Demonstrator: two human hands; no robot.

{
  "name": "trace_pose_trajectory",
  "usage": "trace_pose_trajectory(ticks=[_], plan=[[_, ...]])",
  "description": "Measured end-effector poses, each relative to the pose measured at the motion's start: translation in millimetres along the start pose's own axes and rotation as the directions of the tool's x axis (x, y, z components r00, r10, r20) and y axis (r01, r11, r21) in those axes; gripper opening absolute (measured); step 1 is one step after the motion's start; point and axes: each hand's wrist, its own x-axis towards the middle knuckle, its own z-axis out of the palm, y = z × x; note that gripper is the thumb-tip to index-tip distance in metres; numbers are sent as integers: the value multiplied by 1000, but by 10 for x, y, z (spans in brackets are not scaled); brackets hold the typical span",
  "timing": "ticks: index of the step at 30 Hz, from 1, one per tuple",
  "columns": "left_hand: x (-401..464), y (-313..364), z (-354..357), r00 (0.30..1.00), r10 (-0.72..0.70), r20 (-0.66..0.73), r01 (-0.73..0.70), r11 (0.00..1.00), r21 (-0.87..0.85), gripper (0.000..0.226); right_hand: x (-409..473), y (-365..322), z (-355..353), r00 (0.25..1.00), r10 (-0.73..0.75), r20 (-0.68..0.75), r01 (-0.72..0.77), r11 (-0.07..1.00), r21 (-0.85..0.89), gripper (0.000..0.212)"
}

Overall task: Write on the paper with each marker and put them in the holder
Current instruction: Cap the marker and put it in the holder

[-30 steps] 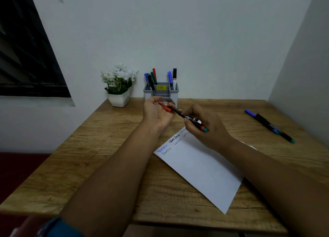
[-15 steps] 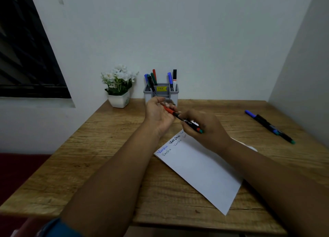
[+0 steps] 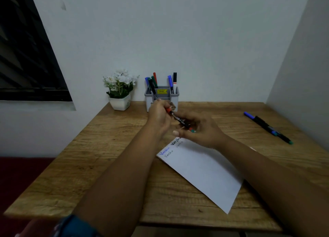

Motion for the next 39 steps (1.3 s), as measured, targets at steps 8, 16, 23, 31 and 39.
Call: trace_pose_trajectory(ticks=[8,16,23,31,39], plan=[[-17,214,-50,953,290,91,-301,941,155,19,645,-233,118,907,351,234,-356,934,-23,67],[334,115,-439,730,681,-59,-494,585,644,30,1340,-5,84,987,124,-103,-152,926,-344,101],[421,-110,-510,626,762,164,-523,255,813,31,1645,288,363,994,-40,-104,-12,891,-454,64],[415,-92,-532,631,772,77,-405,244,881,30,1744,401,429,1000,20,-11,-22,765,-644,81],[146,-238,-169,760,584,286,-398,70,915,26,958,449,-400,974,6,-228,-142,799,-584,23]])
